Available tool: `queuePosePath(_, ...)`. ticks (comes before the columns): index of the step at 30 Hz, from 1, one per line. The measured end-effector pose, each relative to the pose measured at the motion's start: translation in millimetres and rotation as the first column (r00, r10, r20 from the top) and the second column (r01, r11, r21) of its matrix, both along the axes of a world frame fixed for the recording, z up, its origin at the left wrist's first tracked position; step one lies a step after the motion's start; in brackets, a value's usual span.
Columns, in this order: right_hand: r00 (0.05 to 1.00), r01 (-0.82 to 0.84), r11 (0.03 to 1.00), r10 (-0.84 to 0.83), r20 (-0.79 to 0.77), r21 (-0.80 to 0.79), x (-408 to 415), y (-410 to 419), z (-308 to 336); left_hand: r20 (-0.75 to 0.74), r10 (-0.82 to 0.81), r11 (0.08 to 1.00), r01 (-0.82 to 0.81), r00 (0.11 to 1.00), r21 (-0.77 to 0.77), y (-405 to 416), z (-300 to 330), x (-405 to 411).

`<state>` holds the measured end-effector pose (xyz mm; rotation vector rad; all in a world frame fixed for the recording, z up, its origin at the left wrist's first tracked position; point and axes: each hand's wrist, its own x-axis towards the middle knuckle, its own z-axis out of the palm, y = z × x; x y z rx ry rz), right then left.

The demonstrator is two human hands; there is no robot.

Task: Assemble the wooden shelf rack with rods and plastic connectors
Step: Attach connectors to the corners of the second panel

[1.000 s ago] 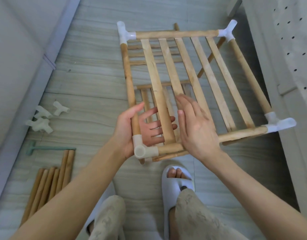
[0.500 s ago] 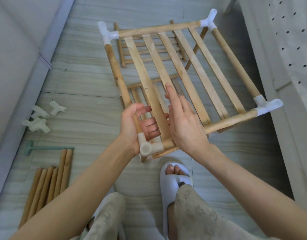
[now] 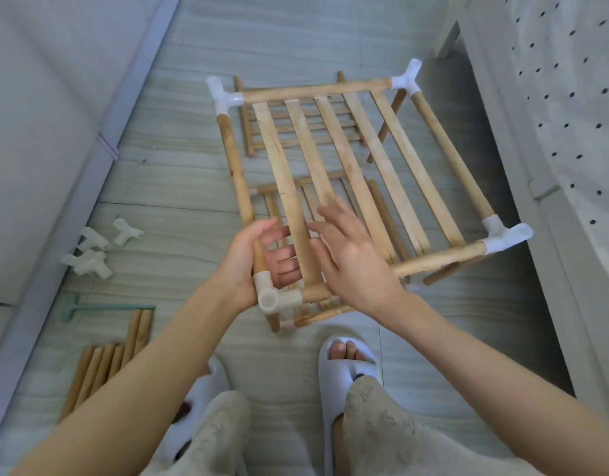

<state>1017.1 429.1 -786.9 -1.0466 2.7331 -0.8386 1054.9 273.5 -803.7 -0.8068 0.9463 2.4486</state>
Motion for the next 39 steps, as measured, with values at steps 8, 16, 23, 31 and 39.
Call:
queuePosePath(8,0.851,-0.363,0.92,0.392,-0.35,0.146,11.6,-0.7,0.3,0.026,0.27,0.931,-0.255,0.962,-0.26,-29.6,19.6,-20.5)
queuePosePath(16,0.749,-0.372,0.927,0.331,-0.574,0.048,15.8,-16.5,-13.2,0.046,0.329,0.888,-0.292,0.943,-0.355,-22.9,11.6,-36.0)
queuePosePath(23,0.746,-0.393,0.918,0.351,-0.565,0.052,12.8,-27.0,-16.3,0.014,0.325,0.924,-0.314,0.946,-0.218,-37.4,6.3,-28.2)
queuePosePath(31,0.92,-0.264,0.961,0.277,-0.279,0.083,8.6,-47.8,2.0,-0.008,0.044,0.683,-0.036,0.999,-0.73,-44.5,24.6,-38.7)
queuePosePath(39,0.963,0.064,0.996,-0.08,-0.259,-0.067,-8.0,50.7,35.1,-0.029,-0.149,0.372,0.029,0.988,-0.928,-25.0,30.0,17.7)
